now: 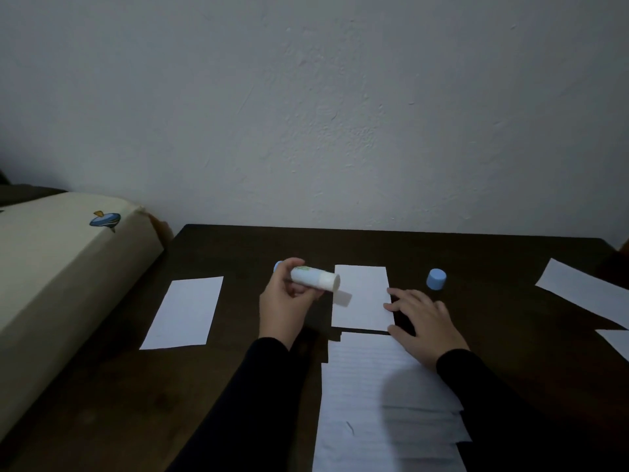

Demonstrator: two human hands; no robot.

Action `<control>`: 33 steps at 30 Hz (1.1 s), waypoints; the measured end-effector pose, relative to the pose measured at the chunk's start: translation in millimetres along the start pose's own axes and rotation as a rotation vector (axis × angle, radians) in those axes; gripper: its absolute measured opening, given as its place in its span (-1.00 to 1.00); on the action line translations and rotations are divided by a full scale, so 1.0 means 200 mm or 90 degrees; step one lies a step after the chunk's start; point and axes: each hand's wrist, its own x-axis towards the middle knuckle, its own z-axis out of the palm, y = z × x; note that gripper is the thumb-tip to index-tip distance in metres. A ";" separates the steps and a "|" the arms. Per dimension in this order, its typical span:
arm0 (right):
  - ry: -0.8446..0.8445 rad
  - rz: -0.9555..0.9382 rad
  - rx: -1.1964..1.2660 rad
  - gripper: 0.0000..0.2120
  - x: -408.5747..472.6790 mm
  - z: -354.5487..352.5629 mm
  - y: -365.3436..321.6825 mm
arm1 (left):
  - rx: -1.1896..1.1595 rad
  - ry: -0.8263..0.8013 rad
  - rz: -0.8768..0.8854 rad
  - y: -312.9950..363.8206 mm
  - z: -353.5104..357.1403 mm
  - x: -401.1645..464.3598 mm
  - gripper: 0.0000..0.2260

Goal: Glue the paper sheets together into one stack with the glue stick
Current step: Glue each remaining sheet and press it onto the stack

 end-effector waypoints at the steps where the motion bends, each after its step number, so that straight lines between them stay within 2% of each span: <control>1: -0.010 0.001 0.003 -0.64 0.00 0.00 0.00 | 0.004 -0.004 -0.013 -0.01 0.00 0.00 -0.62; 5: -0.009 -0.002 -0.004 -0.65 0.00 0.00 -0.01 | 0.072 0.004 -0.041 -0.04 0.01 0.01 -0.73; 8: 0.023 -0.013 -0.010 -0.69 -0.01 0.00 0.00 | 0.123 0.014 -0.072 -0.07 0.02 0.04 -0.67; 14: 0.092 -0.027 0.010 -0.70 -0.02 0.00 0.00 | 0.117 -0.026 -0.102 -0.07 0.03 0.01 -0.88; 18: 0.053 0.005 -0.010 -0.63 -0.01 0.00 0.00 | 0.137 -0.020 -0.093 -0.09 0.05 0.02 -0.84; 20: 0.051 0.009 -0.017 -0.63 -0.01 0.00 0.00 | 0.156 -0.022 -0.093 -0.09 0.04 0.02 -0.74; 23: 0.046 0.012 -0.019 -0.62 -0.02 0.00 0.01 | 0.151 0.042 -0.053 -0.05 0.05 0.00 -0.38; 25: 0.035 0.019 -0.007 -0.62 -0.01 -0.01 0.00 | 0.118 0.131 0.048 0.02 0.06 -0.04 -0.38; 27: 0.019 0.027 0.003 -0.60 0.00 -0.03 0.00 | 0.103 0.174 0.173 0.10 0.08 -0.08 -0.54; 29: -0.001 0.016 -0.010 -0.55 0.00 -0.05 0.00 | 0.104 0.124 0.264 0.15 0.12 -0.11 -0.74; 31: -0.020 0.000 -0.032 -0.51 -0.01 -0.07 -0.01 | 0.163 0.008 0.301 0.14 0.18 -0.14 -0.89; 33: -0.034 -0.002 -0.036 -0.49 -0.03 -0.08 -0.01 | 0.250 -0.103 0.270 0.08 0.26 -0.15 -0.86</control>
